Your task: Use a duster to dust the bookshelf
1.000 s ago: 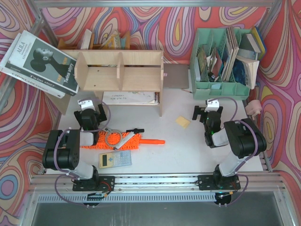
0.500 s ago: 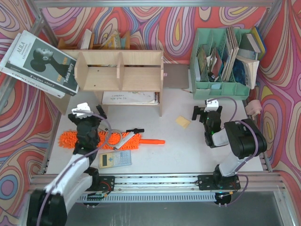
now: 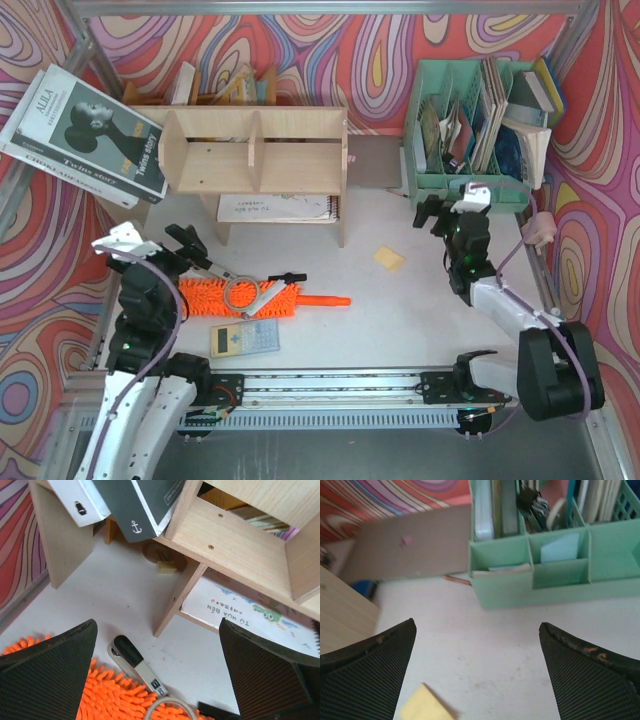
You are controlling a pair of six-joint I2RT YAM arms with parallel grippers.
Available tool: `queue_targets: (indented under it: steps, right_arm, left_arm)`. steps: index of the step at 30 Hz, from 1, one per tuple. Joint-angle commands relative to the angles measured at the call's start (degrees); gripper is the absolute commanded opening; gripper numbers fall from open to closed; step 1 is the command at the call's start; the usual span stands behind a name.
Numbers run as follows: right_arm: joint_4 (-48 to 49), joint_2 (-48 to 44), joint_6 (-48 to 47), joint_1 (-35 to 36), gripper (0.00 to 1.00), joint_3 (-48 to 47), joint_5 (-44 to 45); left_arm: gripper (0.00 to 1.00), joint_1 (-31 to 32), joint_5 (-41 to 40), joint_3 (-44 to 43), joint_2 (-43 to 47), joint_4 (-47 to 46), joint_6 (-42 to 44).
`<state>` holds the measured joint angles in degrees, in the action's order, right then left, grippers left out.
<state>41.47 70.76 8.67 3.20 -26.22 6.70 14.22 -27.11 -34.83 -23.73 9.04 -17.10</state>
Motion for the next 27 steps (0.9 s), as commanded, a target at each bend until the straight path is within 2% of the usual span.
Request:
queue_targets:
  steps: [1, 5, 7, 11, 14, 17, 18, 22, 27]
  right_arm:
    - [-22.4, -3.5, 13.0, 0.0, 0.99, -9.1, -5.5]
    - [-30.5, -4.2, 20.8, 0.0, 0.99, -13.1, -8.8]
    - [-30.9, -5.0, 24.4, 0.0, 0.99, -12.5, -11.2]
    - [-29.4, -5.4, 23.8, -0.1, 0.99, -11.4, -20.8]
    - [-32.5, -5.3, 21.8, 0.0, 0.99, -12.8, -25.2]
    - [-34.7, -6.6, 20.1, 0.8, 0.99, -12.8, -27.2]
    - [-35.4, -7.0, 19.4, 2.2, 0.99, -13.2, -25.6]
    - [-41.0, -4.4, 14.9, 15.5, 0.99, -18.4, -14.5]
    - [-43.7, 0.4, 13.7, 24.1, 0.93, -21.4, -11.4]
  left_arm:
    - [0.98, 0.3, -3.0, -7.7, -1.1, 18.3, -12.0]
    - [0.98, 0.3, -4.6, -14.2, -2.4, 27.0, -17.9]
    - [0.98, 0.3, -4.6, -16.3, -2.1, 30.3, -19.4]
    - [0.98, 0.3, -6.4, -20.1, -0.3, 37.6, -27.3]
    - [0.98, 0.3, -4.1, -21.5, 1.8, 39.7, -27.4]
    - [0.98, 0.3, -1.9, -25.3, 0.5, 48.2, -29.4]
    - [0.98, 0.3, -0.7, -26.7, -0.8, 51.2, -29.8]
    - [0.98, 0.3, 2.8, -30.8, -4.7, 60.5, -28.3]
    - [0.98, 0.3, 3.2, -33.0, -5.4, 65.6, -23.6]
